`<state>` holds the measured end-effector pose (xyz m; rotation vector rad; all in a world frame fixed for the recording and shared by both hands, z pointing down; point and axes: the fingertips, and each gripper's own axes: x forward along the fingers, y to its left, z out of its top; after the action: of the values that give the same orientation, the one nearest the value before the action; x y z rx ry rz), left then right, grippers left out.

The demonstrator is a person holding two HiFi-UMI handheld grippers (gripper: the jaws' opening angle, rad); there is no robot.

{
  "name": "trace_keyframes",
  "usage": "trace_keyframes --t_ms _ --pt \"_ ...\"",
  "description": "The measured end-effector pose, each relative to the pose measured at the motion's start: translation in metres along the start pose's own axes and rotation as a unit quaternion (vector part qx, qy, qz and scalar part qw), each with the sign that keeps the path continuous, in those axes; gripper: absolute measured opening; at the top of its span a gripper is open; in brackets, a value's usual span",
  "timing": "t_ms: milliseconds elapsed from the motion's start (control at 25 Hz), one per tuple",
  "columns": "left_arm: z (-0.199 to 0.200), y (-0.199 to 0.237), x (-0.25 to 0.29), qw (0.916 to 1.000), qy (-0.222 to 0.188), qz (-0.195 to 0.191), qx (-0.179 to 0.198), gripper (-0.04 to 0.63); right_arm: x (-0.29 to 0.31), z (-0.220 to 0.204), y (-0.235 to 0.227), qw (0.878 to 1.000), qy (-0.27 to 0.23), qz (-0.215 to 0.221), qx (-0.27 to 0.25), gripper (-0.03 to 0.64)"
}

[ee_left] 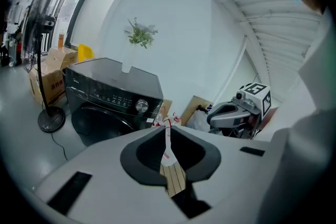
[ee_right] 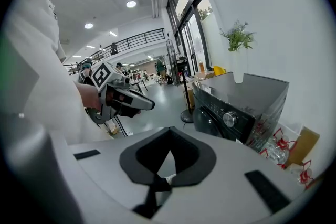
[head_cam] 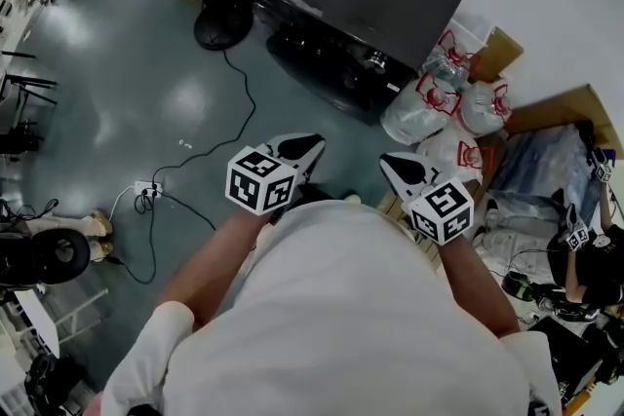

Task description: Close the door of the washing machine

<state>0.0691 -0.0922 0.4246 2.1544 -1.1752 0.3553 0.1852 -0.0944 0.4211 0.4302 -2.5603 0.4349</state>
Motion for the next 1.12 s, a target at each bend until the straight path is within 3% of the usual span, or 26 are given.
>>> trace_keyframes --t_ms 1120 --pt "0.007 0.062 0.000 0.9996 0.021 -0.020 0.001 0.040 0.052 0.019 -0.005 1.000 0.015 -0.020 0.018 0.008"
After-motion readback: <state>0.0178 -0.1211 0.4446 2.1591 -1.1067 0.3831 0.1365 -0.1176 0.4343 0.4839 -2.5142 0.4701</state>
